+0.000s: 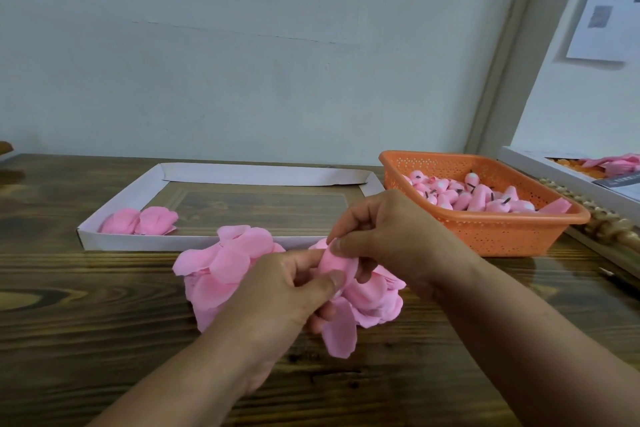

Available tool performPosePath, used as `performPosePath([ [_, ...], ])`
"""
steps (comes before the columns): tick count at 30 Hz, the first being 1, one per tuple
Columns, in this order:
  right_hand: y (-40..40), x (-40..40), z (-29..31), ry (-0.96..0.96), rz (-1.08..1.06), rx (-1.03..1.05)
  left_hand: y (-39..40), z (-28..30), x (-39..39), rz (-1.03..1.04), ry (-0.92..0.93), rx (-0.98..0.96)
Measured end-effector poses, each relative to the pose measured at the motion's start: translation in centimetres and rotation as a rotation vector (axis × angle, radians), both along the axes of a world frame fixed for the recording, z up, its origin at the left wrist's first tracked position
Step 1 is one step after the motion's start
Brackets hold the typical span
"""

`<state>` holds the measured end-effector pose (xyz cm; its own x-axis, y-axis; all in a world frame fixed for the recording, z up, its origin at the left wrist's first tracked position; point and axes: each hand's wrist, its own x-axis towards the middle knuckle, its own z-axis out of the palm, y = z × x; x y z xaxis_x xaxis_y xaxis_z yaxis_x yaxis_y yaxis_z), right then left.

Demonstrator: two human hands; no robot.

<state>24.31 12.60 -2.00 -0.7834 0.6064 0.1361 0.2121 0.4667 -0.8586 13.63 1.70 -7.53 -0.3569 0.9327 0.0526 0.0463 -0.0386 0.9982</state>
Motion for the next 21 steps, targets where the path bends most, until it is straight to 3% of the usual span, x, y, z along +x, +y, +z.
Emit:
performPosePath([
  [4,0.0,0.2,0.0,0.039,0.034,-0.049,0.0,0.0,0.0,0.008,-0.008,-0.002],
  [10,0.5,1.5,0.4,0.012,0.248,-0.231,-0.6,0.9,-0.4,-0.073,-0.118,-0.019],
  [16,0.4,1.9,0.3,0.103,0.227,-0.199,-0.9,2.0,-0.3,-0.153,-0.192,-0.037],
  [21,0.3,1.9,0.4,0.067,0.222,-0.126,-1.2,2.2,-0.2,-0.179,-0.196,-0.038],
])
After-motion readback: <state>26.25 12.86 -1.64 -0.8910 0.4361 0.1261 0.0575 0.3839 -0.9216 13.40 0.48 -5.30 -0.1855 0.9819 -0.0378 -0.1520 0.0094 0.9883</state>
